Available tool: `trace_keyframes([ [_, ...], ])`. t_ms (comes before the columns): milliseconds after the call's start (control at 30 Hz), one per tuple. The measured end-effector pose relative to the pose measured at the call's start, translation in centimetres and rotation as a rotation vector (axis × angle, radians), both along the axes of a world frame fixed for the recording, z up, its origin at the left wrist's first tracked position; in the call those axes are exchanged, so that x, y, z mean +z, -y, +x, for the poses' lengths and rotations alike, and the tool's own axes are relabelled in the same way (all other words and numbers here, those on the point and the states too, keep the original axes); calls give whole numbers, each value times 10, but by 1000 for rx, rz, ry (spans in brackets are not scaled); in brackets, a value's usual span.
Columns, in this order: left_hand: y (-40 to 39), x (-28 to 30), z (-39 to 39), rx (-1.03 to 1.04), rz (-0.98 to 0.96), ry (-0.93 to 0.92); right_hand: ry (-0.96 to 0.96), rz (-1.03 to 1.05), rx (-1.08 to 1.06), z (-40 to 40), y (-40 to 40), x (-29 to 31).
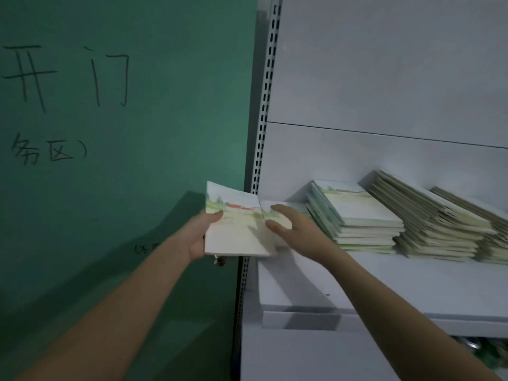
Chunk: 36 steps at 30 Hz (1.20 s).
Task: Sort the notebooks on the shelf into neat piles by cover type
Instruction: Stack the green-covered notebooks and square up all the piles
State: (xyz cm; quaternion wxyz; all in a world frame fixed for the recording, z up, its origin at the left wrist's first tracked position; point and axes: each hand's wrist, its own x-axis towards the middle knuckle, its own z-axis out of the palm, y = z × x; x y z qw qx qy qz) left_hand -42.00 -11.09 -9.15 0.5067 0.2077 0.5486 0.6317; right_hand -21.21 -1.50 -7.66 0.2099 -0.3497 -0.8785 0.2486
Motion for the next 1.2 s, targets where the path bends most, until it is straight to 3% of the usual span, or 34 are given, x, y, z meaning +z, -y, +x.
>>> trace_keyframes([
  [133,6,3,-19,65,40,37,362,68,-36,13,-28,-12],
  [200,10,-3,-19,74,40,31,454,136,-46,14,-27,-28],
  [300,16,-12,-17,52,33,53,418,197,-43,12,-28,-39],
  [433,17,-14,-19,60,30,84,-67,-190,-192,5,-32,-16],
  [533,13,-20,-13,41,10,84,-198,-289,-213,-4,-23,-7],
  [600,10,-23,2,-27,-16,88,-154,-245,-194,-11,-5,-11],
  [733,3,-22,15,-116,22,148,204,306,44,-32,49,-36],
  [833,6,-25,12,-104,-22,112,273,466,139,-43,79,-43],
  [900,11,-28,10,-62,-61,58,264,390,208,-43,73,-38],
  [967,15,-28,6,-29,-67,21,157,136,275,-37,57,-25],
  [1000,17,-26,2,-1,-56,11,78,35,255,-33,46,-19],
  [1067,19,-22,-8,68,-13,15,40,49,132,-24,19,-12],
  [1200,31,-22,-22,157,53,51,388,144,-17,-2,-26,-30],
])
